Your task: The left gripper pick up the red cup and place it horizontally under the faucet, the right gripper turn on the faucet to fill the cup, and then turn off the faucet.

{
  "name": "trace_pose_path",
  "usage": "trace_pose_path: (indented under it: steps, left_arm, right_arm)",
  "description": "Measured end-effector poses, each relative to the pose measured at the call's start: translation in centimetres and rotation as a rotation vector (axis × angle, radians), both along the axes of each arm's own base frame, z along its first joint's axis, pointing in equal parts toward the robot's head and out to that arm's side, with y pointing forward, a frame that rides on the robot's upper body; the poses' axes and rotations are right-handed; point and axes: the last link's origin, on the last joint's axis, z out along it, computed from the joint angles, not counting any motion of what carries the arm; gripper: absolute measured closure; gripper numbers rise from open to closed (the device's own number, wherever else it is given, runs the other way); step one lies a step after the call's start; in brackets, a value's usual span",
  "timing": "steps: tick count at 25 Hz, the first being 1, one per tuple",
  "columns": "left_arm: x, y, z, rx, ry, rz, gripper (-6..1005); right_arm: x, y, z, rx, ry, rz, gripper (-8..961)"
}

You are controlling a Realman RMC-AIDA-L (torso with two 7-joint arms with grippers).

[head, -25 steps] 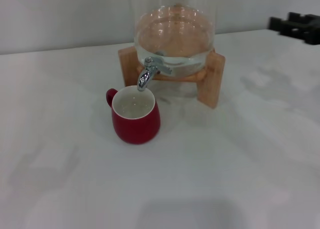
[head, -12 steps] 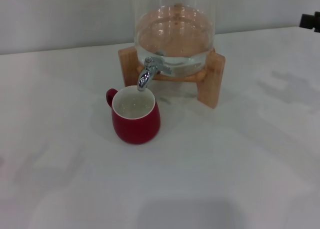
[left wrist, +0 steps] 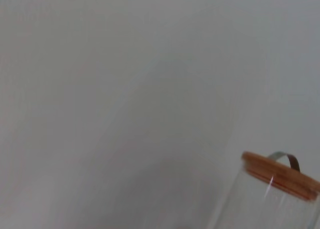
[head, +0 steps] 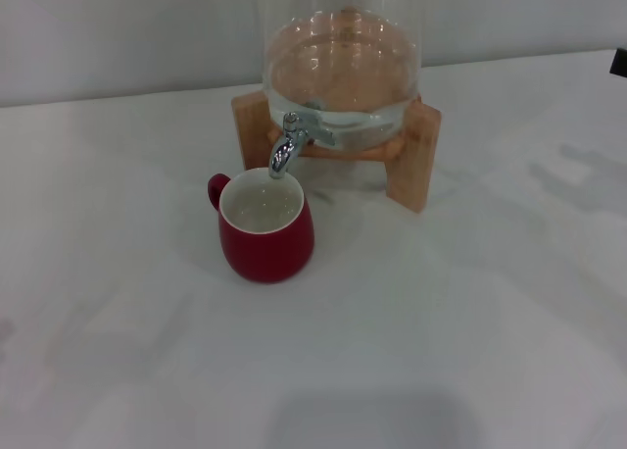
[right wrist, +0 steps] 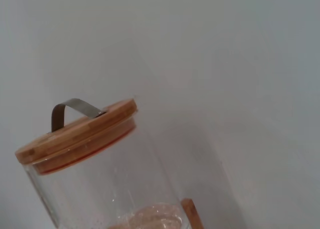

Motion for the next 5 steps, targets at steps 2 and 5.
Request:
trace_pose_path:
  steps: [2,5]
  left_arm:
    - [-0.04,-0.05,-0.04,-0.004,-0.015,0.004,157]
    - [0.01,-0.06,-0.15,-0.019,-0.024,0.005,156]
  right_arm:
    - [0.13,-0.22,0.18,0.009,0.005,-0.003,233]
    - [0.13,-0.37,0.32,0.015,0.011,-0.001,233]
